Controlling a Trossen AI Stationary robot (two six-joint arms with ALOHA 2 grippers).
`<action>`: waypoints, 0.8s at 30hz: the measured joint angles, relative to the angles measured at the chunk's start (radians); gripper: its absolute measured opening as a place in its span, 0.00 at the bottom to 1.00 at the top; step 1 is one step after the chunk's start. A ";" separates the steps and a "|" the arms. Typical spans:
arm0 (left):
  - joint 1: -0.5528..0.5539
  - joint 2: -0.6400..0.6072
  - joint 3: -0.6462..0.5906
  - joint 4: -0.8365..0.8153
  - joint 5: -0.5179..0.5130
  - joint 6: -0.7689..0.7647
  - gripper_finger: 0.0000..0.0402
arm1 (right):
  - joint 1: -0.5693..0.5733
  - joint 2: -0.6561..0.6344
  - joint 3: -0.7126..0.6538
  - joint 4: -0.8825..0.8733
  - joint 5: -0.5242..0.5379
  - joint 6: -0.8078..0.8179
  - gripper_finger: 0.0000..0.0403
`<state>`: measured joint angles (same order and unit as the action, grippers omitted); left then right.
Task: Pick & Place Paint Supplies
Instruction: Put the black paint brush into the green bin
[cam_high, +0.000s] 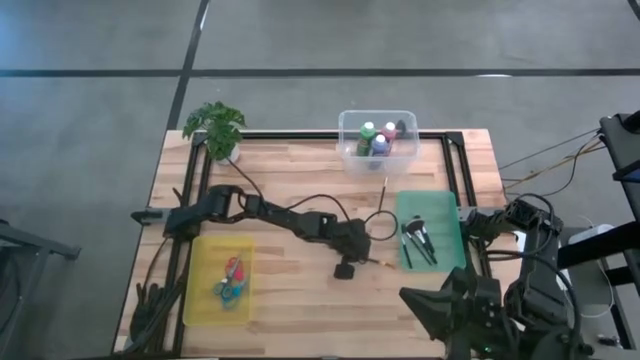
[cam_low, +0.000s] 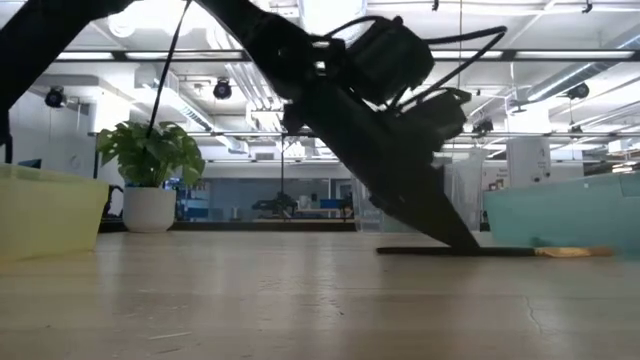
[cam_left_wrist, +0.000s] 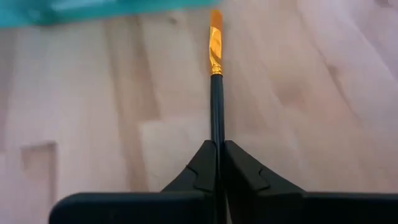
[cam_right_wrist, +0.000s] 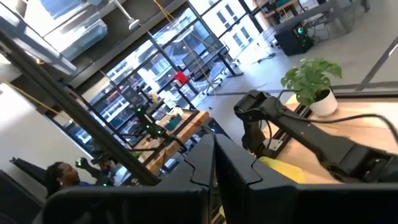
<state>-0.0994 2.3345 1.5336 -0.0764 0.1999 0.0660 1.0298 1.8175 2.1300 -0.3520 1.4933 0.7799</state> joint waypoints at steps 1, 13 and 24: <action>-0.006 -0.019 -0.003 -0.020 0.005 0.010 0.04 | 0.000 0.000 0.000 0.013 -0.001 -0.022 0.03; -0.048 -0.249 -0.005 0.007 0.091 0.071 0.00 | -0.001 0.000 0.002 0.102 -0.001 -0.193 0.03; -0.017 -0.256 -0.005 -0.111 0.082 0.192 0.13 | -0.017 0.000 -0.035 0.097 -0.003 -0.200 0.03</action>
<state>-0.1163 2.0785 1.5288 -0.1872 0.2822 0.2581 1.0125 1.8175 2.0947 -0.2554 1.4907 0.5803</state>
